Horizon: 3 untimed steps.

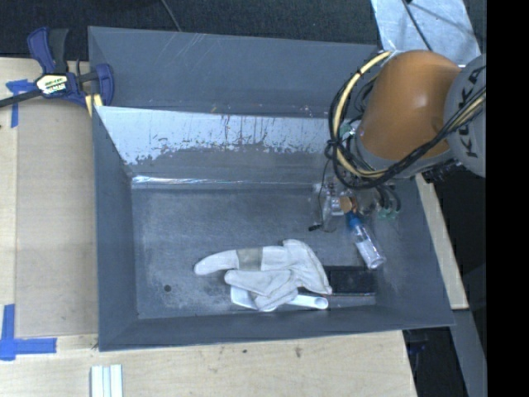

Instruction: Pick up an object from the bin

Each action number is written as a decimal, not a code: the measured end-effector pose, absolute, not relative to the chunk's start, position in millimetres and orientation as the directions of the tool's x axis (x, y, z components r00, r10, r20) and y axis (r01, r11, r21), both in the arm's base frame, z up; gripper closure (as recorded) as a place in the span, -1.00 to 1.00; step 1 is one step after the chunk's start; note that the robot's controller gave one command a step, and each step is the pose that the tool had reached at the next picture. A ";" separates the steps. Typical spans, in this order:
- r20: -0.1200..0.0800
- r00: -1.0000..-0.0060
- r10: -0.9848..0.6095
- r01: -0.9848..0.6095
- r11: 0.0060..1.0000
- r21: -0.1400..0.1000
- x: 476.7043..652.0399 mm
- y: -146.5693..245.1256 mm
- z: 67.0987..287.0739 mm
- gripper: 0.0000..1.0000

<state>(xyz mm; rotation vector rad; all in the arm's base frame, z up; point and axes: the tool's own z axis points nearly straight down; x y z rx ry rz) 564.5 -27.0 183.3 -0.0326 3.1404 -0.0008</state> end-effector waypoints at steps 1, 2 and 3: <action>-0.002 -1.000 -0.018 -0.018 1.000 0.000 557.6 -21.0 226.6 1.00; 0.000 -1.000 -0.024 -0.024 1.000 0.000 552.8 -7.9 159.3 -1.00; -0.004 -1.000 -0.024 -0.024 1.000 0.000 554.0 -8.1 160.9 -1.00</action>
Offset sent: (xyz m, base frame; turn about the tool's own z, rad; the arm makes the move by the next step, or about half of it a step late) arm -0.0113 0.0195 -0.0227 -0.0021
